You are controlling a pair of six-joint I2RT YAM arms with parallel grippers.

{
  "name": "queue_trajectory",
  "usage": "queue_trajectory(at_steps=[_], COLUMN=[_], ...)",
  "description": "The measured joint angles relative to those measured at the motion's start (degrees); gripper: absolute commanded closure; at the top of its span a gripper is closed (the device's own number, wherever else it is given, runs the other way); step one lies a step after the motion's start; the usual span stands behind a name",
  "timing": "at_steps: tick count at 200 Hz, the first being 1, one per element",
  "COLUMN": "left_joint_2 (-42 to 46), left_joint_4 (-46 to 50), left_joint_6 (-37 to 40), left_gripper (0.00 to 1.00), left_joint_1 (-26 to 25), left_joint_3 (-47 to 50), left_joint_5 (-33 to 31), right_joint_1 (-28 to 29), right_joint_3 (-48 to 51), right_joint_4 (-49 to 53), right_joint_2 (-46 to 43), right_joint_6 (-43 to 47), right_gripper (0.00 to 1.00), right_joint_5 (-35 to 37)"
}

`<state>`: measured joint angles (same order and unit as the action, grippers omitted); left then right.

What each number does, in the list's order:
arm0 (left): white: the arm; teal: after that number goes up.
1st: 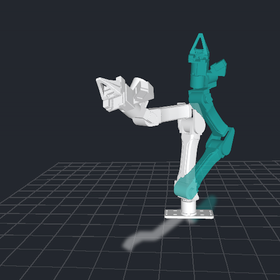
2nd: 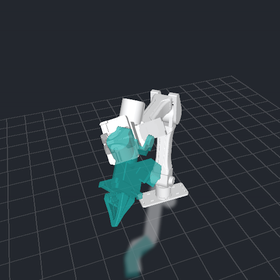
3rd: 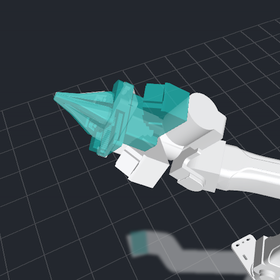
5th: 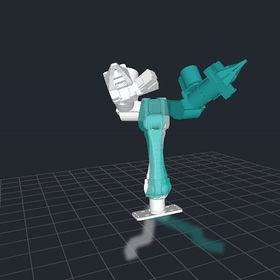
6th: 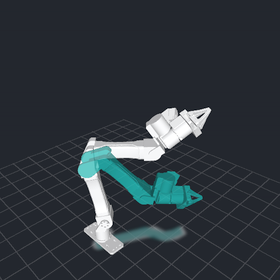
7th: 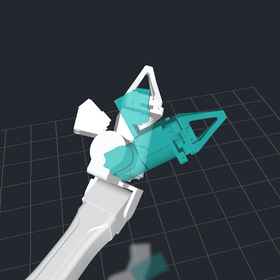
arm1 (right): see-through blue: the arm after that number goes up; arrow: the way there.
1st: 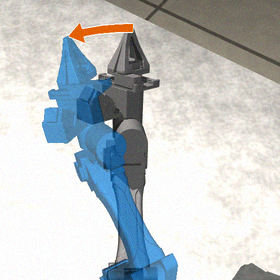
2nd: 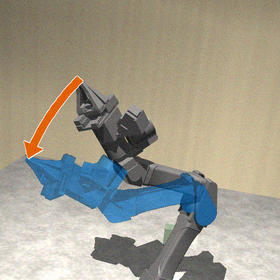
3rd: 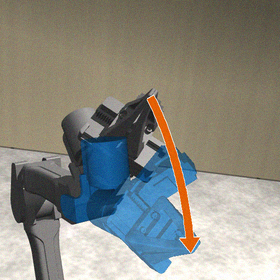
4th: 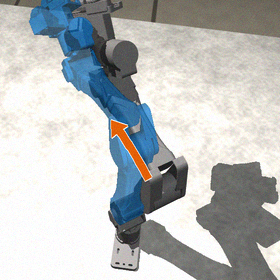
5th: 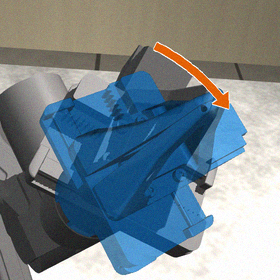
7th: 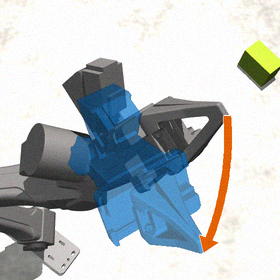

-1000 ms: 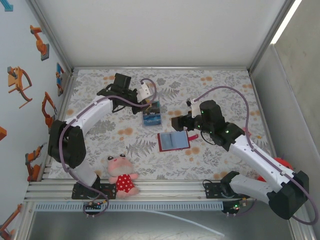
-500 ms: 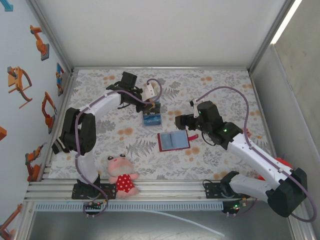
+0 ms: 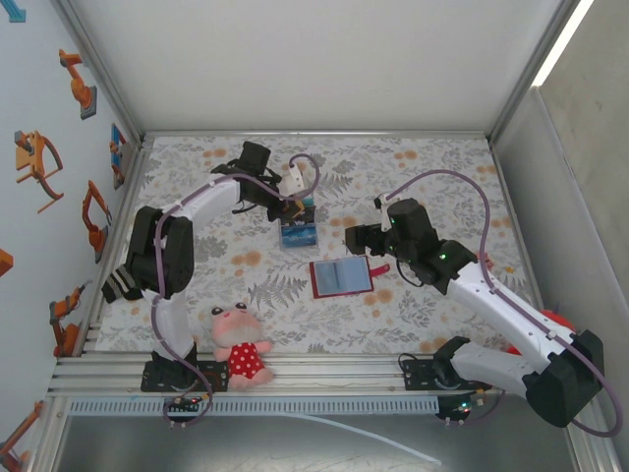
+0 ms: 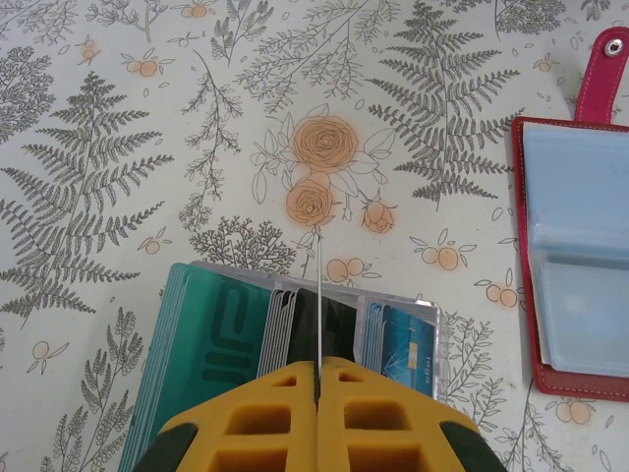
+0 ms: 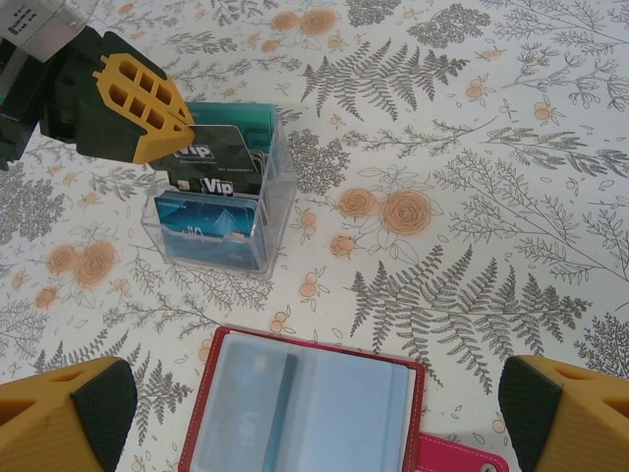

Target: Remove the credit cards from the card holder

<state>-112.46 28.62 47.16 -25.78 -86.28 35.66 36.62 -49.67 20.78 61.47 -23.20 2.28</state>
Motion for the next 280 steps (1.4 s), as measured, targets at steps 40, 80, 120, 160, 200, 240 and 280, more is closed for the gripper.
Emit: queue_trajectory(at_steps=[40,80,120,160,200,240,280], left_joint_2=[-1.99,-3.08,-3.08,-2.67,4.28,17.9,29.62], left_joint_4=[1.03,2.84,3.39,3.72,1.16,-8.37,-18.86], left_joint_6=[0.15,0.87,1.01,0.92,-2.19,-11.76,-24.74], left_gripper=[0.94,0.76,0.74,0.74,0.52,0.21,0.03], left_joint_1=[0.15,0.35,0.37,0.37,0.37,0.37,0.37], left_joint_3=[-1.11,-1.84,-2.4,-2.49,0.85,11.23,23.34], left_joint_5=[0.02,-0.11,-0.33,-0.48,-1.18,-2.14,-4.37], right_joint_1=[0.0,0.0,0.0,0.0,0.0,0.04,2.05], right_joint_3=[0.0,0.0,0.0,0.0,-0.11,-0.66,-0.74], right_joint_4=[0.0,0.0,0.0,0.0,0.63,3.02,4.74], right_joint_2=[0.0,0.0,0.0,0.02,1.03,4.46,7.34], right_joint_6=[0.0,0.0,0.02,0.02,-0.31,-1.95,-4.28], right_gripper=[0.06,0.06,0.06,0.1,0.17,0.3,0.39], right_joint_5=[-0.02,-0.02,-0.04,-0.07,-0.09,-0.28,-0.24])
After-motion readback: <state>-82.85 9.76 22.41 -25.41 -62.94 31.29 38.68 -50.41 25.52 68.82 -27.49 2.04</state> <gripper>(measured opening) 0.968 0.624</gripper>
